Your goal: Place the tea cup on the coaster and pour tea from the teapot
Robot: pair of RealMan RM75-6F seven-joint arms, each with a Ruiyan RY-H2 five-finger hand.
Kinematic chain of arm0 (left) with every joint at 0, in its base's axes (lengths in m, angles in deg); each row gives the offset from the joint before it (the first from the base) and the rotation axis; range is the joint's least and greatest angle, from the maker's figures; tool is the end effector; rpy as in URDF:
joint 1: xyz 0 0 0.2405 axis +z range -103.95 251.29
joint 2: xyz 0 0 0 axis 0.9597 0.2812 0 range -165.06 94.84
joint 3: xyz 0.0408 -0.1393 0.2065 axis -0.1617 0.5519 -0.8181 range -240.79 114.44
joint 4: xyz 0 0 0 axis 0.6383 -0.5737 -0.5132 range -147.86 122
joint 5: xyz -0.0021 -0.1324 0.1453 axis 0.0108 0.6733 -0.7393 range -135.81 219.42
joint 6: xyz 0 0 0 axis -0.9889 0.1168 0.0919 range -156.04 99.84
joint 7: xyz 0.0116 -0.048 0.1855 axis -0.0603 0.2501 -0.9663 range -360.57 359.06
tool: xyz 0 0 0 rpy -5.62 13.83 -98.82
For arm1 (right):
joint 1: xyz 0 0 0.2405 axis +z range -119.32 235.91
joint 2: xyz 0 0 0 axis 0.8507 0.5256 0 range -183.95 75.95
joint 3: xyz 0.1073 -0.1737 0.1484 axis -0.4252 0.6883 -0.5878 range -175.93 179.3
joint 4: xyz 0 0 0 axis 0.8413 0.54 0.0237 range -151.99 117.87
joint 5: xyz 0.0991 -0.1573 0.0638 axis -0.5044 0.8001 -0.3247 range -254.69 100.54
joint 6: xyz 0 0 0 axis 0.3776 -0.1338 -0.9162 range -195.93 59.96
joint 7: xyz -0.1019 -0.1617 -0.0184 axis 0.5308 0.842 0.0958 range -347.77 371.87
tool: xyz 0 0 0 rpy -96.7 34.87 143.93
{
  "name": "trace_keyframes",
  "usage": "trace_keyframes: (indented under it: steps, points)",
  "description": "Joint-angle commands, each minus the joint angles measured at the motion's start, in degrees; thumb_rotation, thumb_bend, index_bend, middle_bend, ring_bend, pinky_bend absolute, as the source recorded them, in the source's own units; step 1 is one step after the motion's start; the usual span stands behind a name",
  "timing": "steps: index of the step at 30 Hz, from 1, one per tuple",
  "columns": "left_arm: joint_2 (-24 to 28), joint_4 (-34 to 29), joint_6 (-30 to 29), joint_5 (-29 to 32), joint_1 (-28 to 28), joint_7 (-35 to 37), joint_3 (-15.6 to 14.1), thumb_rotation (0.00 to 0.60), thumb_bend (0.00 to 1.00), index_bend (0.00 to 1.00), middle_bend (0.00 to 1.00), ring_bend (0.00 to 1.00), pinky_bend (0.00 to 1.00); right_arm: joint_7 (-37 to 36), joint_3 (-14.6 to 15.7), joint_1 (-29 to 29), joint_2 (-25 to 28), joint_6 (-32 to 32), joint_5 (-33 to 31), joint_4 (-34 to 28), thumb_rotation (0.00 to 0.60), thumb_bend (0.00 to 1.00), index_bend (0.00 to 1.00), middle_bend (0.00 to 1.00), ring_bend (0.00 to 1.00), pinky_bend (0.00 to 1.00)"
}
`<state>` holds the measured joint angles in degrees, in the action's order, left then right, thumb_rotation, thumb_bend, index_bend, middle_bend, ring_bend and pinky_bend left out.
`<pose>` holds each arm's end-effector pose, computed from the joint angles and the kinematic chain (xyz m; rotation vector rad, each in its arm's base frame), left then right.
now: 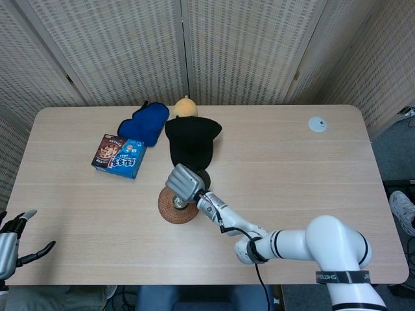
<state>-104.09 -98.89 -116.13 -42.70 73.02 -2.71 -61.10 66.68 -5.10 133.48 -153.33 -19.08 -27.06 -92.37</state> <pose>-0.3335 0.2020 0.1613 -1.3161 -0.8829 -0.8132 0.0438 -0.3987 -0.0983 2.2244 -0.0331 0.6960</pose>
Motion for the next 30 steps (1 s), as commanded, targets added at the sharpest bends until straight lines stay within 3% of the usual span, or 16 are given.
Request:
trace_keyframes:
  steps: [1, 12, 21, 30]
  points:
    - [0.0, -0.2, 0.2, 0.0, -0.1, -0.2, 0.0, 0.111, 0.06, 0.19, 0.23, 0.29, 0.05, -5.3, -1.6, -2.2, 0.8, 1.1, 1.5, -0.7, 0.341, 0.5, 1.0, 1.0, 1.0, 0.61]
    - [0.0, -1.3, 1.0, -0.7, -1.0, -1.5, 0.0, 0.11, 0.06, 0.19, 0.23, 0.29, 0.05, -20.0, -3.7, -10.1, 9.3, 0.7, -0.4, -8.7, 0.34, 0.5, 1.0, 1.0, 1.0, 0.61]
    - [-0.3, -2.6, 1.9, -1.3, -2.0, -3.2, -0.1, 0.111, 0.06, 0.19, 0.23, 0.29, 0.05, -29.2, -1.6, -17.0, 16.3, 0.2, 0.7, -11.7, 0.341, 0.5, 1.0, 1.0, 1.0, 0.61]
    - [-0.9, -3.1, 2.9, -1.6, -2.8, -4.2, -0.3, 0.11, 0.06, 0.19, 0.23, 0.29, 0.05, -33.9, 1.2, -21.3, 20.6, -1.5, 3.1, -13.6, 0.329, 0.38, 1.0, 1.0, 1.0, 0.61]
